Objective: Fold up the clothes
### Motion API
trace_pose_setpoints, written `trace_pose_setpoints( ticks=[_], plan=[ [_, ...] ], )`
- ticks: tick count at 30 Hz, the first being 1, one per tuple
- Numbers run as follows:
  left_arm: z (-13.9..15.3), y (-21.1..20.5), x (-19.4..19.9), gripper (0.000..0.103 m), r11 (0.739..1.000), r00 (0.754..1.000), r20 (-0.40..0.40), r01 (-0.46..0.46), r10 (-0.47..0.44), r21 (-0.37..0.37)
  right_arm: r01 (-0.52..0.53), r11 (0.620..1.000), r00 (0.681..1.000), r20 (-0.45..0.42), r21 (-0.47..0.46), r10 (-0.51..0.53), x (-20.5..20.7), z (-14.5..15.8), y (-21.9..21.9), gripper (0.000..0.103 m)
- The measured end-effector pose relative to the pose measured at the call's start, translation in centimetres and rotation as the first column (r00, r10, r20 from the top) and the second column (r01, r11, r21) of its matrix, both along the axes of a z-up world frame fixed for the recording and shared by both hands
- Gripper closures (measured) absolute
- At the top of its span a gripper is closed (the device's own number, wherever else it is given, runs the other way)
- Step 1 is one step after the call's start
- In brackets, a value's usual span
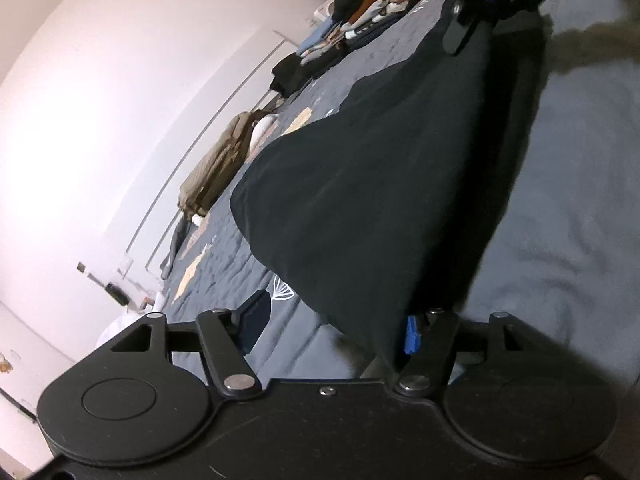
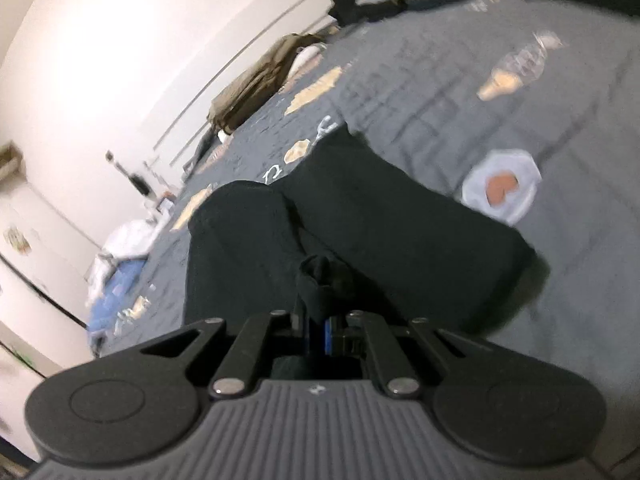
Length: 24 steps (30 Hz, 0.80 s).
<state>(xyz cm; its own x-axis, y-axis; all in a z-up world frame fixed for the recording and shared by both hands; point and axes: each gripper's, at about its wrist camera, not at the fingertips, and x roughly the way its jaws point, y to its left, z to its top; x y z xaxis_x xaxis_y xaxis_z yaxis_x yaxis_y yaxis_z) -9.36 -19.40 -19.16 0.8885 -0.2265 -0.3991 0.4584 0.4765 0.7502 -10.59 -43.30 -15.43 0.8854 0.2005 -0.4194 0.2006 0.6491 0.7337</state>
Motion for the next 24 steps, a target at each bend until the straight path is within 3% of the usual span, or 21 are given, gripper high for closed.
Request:
trace_pose_setpoints(
  ticks=[6, 12, 15, 18, 22, 23, 24],
  plan=[
    [2.0, -1.1, -0.6, 0.035, 0.999, 0.999, 0.035, 0.014, -0.012, -0.043, 0.046, 0.996, 0.997, 0.072, -0.077, -0.040, -1.8, 2.2, -2.1, 0.097],
    [1.9, -2.4, -1.7, 0.033, 0.999, 0.997, 0.065, 0.044, -0.045, 0.015, 0.087, 0.995, 0.995, -0.051, -0.043, -0.089, -0.9, -1.3, -5.0, 0.097],
    [2.4, -2.9, -2.0, 0.031, 0.999, 0.996, 0.075, 0.047, -0.048, 0.013, 0.086, 0.996, 0.996, -0.014, -0.032, -0.087, -1.1, -0.3, -5.3, 0.097],
    [2.2, -3.4, -1.8, 0.025, 0.999, 0.997, 0.059, 0.039, -0.039, 0.000, 0.094, 0.991, 0.995, 0.018, -0.092, -0.093, -1.8, 0.5, -5.2, 0.097],
    [0.2, -4.4, -1.3, 0.026, 0.995, 0.995, 0.070, 0.059, -0.065, 0.078, 0.111, 0.989, 0.992, -0.046, -0.094, -0.116, -1.0, -1.1, -5.6, 0.097],
    [-0.1, -4.4, -1.1, 0.034, 0.995, 0.996, 0.061, 0.055, -0.060, 0.081, 0.113, 0.990, 0.990, -0.073, -0.087, -0.120, -0.8, -2.0, -5.6, 0.097],
    [-0.4, -4.4, -0.8, 0.053, 0.995, 0.997, 0.052, 0.051, -0.055, 0.084, 0.116, 0.990, 0.988, -0.093, -0.080, -0.123, -0.6, -2.6, -5.6, 0.097]
  ],
)
